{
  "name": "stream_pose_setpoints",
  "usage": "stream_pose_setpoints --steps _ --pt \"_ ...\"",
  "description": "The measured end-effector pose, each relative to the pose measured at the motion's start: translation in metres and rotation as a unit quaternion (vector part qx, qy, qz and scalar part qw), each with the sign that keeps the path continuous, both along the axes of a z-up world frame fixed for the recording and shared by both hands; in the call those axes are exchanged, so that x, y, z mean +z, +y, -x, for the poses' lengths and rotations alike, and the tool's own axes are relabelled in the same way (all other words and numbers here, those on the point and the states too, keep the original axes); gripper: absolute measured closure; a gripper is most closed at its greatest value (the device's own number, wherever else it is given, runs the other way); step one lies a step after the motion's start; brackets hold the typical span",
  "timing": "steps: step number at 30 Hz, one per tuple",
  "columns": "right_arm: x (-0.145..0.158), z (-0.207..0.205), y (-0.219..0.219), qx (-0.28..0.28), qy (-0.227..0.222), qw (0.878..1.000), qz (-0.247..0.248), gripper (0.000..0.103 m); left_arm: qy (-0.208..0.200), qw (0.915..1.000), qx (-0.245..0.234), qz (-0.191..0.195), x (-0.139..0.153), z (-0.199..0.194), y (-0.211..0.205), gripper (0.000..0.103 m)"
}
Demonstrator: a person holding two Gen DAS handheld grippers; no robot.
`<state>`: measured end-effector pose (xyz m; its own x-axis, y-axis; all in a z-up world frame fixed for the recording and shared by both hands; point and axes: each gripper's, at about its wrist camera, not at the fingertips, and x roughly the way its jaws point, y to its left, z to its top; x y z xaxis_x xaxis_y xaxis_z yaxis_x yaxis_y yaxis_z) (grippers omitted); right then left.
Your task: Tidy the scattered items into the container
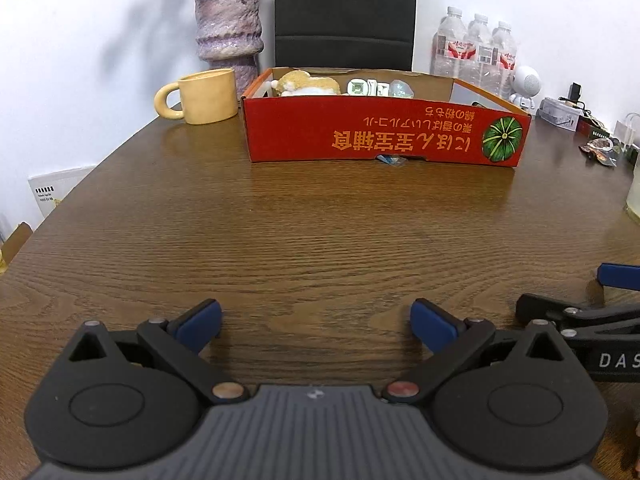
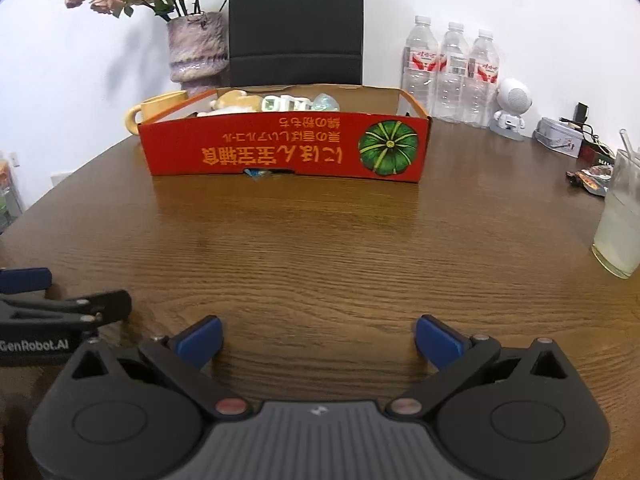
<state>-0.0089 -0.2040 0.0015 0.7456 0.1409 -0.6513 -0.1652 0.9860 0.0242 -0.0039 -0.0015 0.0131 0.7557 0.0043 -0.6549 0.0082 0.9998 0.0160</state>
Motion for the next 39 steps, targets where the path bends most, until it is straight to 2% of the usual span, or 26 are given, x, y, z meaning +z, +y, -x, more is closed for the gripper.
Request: stream_pose_setpoints --steps 39 --pt "0.0024 0.0007 0.0005 -0.006 0.000 1.000 0.000 0.000 0.001 1.0000 -0.005 0.005 0.0014 -0.0009 0.0014 0.000"
